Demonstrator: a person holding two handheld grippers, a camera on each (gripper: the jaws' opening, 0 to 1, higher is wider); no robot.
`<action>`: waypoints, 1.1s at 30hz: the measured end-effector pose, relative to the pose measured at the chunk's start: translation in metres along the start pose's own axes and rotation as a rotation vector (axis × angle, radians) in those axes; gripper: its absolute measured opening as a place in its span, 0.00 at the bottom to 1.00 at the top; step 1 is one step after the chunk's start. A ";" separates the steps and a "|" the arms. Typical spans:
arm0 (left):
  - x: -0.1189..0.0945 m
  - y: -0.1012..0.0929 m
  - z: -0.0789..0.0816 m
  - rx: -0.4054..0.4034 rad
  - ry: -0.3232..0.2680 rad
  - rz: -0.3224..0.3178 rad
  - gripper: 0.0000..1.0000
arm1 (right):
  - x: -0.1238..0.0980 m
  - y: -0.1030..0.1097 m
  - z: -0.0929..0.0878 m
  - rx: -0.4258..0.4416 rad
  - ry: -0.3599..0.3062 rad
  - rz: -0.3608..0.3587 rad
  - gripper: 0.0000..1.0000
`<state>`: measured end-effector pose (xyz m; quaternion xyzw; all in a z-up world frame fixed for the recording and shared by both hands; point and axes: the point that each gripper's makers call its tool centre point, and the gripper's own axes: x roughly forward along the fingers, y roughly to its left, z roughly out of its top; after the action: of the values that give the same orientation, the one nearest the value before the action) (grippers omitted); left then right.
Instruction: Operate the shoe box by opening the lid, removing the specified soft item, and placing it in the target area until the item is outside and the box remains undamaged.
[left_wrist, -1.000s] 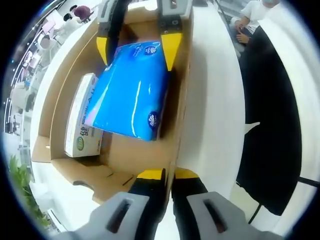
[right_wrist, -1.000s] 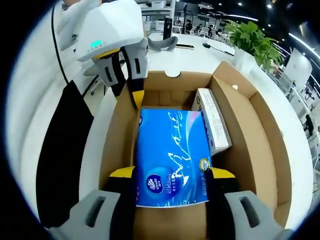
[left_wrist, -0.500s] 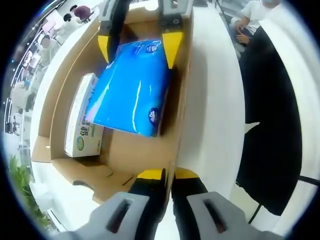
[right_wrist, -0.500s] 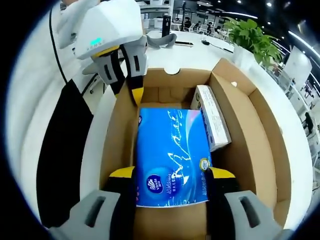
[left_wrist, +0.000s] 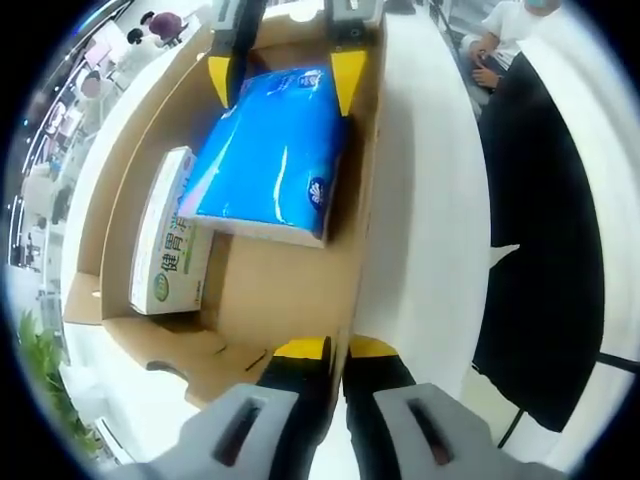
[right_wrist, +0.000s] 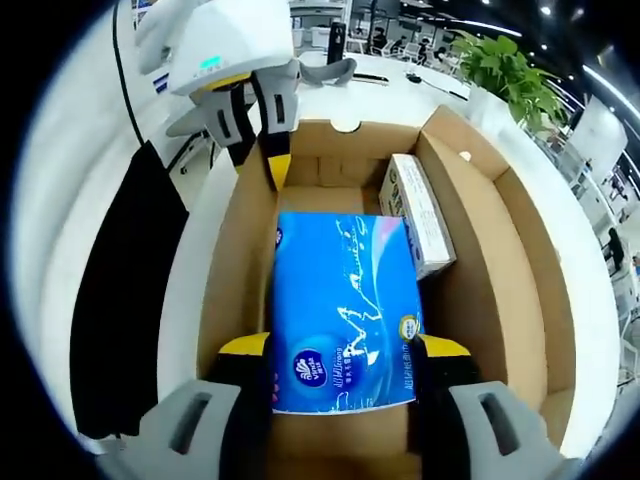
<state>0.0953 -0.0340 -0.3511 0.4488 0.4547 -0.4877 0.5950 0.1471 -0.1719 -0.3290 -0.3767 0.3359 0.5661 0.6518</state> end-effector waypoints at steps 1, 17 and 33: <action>0.000 0.000 0.000 0.003 0.002 -0.001 0.04 | -0.001 0.002 -0.003 -0.060 0.025 0.016 0.56; 0.000 0.001 0.000 -0.021 0.003 -0.004 0.04 | -0.005 -0.007 -0.012 -0.069 0.111 0.052 0.56; 0.000 0.001 -0.001 -0.017 0.002 0.008 0.04 | -0.011 -0.017 0.005 -0.116 0.136 0.043 0.70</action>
<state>0.0959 -0.0335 -0.3516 0.4462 0.4576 -0.4808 0.6003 0.1629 -0.1746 -0.3148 -0.4439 0.3540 0.5716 0.5924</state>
